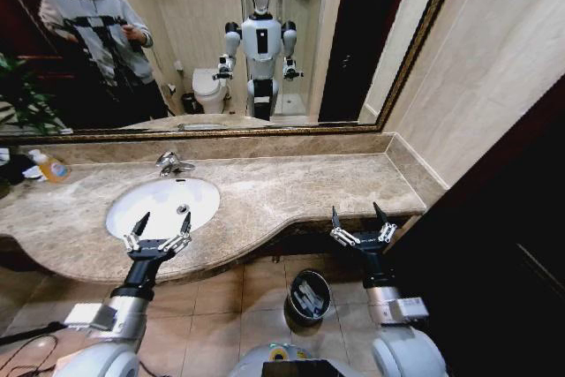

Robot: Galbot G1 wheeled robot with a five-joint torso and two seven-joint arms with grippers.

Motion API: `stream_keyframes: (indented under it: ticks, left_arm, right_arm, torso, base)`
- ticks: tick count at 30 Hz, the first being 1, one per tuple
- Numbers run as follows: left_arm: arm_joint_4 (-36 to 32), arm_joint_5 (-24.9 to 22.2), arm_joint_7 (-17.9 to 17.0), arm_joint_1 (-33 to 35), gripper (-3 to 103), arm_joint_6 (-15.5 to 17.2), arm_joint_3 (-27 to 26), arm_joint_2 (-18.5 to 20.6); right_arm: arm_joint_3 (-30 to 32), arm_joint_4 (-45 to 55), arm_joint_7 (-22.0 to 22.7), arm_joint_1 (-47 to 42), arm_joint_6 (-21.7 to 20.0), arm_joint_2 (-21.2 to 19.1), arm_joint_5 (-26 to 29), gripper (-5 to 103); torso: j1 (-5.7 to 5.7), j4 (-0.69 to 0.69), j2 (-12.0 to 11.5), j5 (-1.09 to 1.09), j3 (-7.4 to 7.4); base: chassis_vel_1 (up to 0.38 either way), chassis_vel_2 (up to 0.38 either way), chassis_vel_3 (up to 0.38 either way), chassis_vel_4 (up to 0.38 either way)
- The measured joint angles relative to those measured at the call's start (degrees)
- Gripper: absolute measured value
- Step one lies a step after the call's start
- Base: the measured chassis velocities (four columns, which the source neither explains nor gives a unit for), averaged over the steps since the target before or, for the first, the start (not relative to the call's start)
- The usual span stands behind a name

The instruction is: Pick up the trash from the sink and place it in the trash bin.

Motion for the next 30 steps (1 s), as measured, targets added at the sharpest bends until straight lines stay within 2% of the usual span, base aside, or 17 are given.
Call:
stream_keyframes:
  ticks: [21,30]
  left_arm:
    - [0.00,0.00,0.00,0.00,100,0.00,0.00,0.00]
    - [0.00,0.00,0.00,0.00,100,0.00,0.00,0.00]
  right_arm:
    - [-0.02,0.68,0.99,0.06,-0.10,-0.06,0.82,100]
    - [-0.12,0.29,2.21,0.38,1.40,-0.06,1.25,100]
  torso:
    - [0.00,0.00,0.00,0.00,0.00]
    - [0.00,0.00,0.00,0.00,0.00]
  base:
    - [0.000,0.000,0.000,0.000]
    - [0.000,0.000,0.000,0.000]
